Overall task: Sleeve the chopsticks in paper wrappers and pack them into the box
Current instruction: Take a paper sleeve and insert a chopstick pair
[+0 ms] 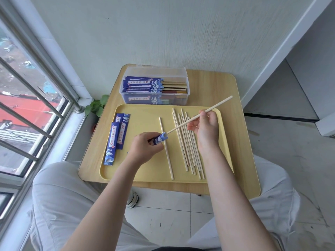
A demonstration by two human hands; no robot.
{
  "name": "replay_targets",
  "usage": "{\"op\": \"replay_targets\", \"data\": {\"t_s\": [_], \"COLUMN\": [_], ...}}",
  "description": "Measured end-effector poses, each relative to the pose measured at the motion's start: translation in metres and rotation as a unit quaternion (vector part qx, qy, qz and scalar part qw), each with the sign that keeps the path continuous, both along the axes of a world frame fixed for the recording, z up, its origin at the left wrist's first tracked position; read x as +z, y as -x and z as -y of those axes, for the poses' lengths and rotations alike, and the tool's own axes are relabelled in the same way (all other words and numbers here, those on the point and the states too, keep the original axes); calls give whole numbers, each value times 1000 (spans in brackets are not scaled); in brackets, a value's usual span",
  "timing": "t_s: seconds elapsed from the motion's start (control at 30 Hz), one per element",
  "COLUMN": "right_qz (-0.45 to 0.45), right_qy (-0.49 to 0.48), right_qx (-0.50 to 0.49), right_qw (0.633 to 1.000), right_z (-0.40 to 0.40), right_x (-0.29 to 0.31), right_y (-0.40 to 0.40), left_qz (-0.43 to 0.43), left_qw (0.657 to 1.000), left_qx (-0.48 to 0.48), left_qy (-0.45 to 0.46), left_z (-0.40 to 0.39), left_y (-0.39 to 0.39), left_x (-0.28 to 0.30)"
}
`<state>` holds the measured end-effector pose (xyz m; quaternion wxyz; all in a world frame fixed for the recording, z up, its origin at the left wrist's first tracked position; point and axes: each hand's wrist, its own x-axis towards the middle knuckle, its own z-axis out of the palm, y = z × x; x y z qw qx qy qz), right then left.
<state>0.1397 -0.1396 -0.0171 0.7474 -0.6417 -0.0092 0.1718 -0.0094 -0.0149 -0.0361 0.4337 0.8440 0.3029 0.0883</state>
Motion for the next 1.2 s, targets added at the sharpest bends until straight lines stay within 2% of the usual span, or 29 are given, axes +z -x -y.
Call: {"op": "replay_targets", "data": {"t_s": [0.1,0.27,0.33,0.4,0.43,0.5,0.57,0.63,0.73,0.93,1.2], "right_qz": [-5,0,7,59,102,172,208,225,231,197,134], "right_qy": [3,137,174,260,325,452,525,563,593,583,511], "right_qx": [71,222,219,185,177,192,215,223,225,229,215], "right_qw": [997,965,960,946,924,854,797,763,738,755,821], "right_z": [-5,-9,-8,-6,-5,-4,-8,-15,-26,-34,-32], "right_x": [-2,-8,-9,-13,-17,-24,-32,-33,-34,-33,-26], "right_y": [6,21,18,11,8,7,11,16,24,35,27], "left_qz": [2,33,39,44,43,52,71,75,61,36,63], "left_qw": [999,985,972,954,947,920,866,832,831,858,910], "left_qx": [-18,2,20,46,60,93,135,167,188,210,157], "left_qy": [29,168,231,293,314,378,476,524,520,468,378], "left_z": [3,14,15,13,12,11,10,10,9,10,13], "left_y": [-4,-18,-17,-15,-13,-12,-12,-12,-11,-11,-6], "left_x": [1,10,10,6,4,0,-4,-9,-16,-18,-20]}}
